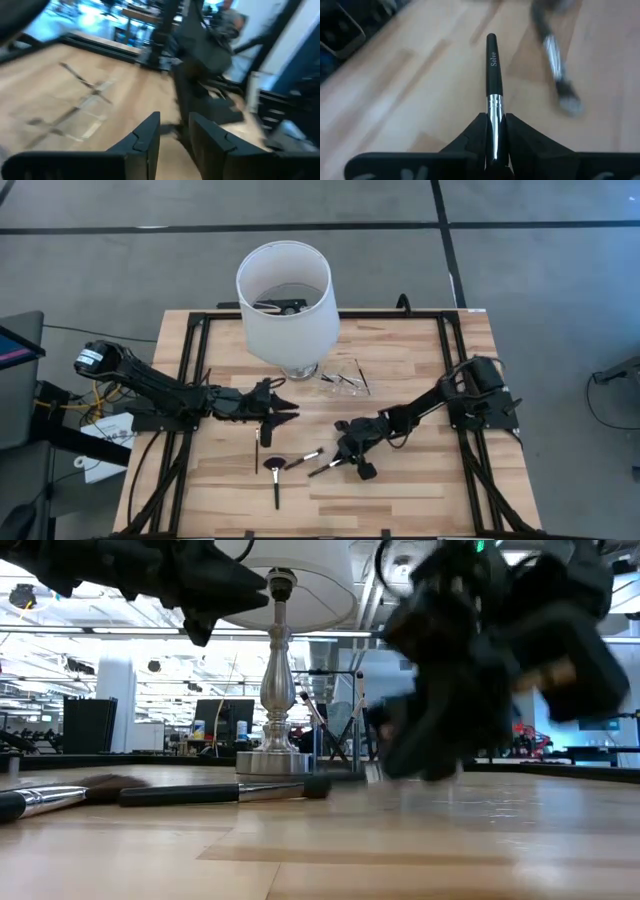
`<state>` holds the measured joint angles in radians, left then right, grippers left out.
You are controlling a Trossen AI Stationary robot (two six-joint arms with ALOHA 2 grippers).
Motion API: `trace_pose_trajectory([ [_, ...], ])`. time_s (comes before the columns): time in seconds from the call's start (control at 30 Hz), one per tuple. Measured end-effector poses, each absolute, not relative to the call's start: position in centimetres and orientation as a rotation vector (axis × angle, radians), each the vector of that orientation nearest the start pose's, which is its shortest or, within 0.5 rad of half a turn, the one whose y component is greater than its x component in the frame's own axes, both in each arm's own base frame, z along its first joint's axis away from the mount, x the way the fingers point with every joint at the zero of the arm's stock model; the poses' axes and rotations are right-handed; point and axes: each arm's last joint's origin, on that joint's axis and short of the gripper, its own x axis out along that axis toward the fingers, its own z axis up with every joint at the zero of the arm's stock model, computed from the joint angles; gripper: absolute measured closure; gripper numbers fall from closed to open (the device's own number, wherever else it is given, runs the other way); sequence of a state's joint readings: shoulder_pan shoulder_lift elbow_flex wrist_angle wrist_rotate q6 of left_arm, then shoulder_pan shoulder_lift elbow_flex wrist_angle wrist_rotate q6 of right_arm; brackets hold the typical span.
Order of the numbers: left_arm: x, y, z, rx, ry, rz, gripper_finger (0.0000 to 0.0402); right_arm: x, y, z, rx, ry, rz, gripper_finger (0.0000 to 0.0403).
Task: Put items in baskets/containers
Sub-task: Put the powder brush into the transparent organizer
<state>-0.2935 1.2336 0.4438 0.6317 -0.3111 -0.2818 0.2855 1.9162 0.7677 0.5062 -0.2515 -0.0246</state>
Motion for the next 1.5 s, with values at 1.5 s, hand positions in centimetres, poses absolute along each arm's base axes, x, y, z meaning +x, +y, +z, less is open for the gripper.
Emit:
trace_pose_trajectory([
  [1.5,27.7,-6.5,12.5,-0.107,0.477,-0.016,0.0229,34.8,9.0,17.8,-0.328,0.763,0.069,0.0363],
])
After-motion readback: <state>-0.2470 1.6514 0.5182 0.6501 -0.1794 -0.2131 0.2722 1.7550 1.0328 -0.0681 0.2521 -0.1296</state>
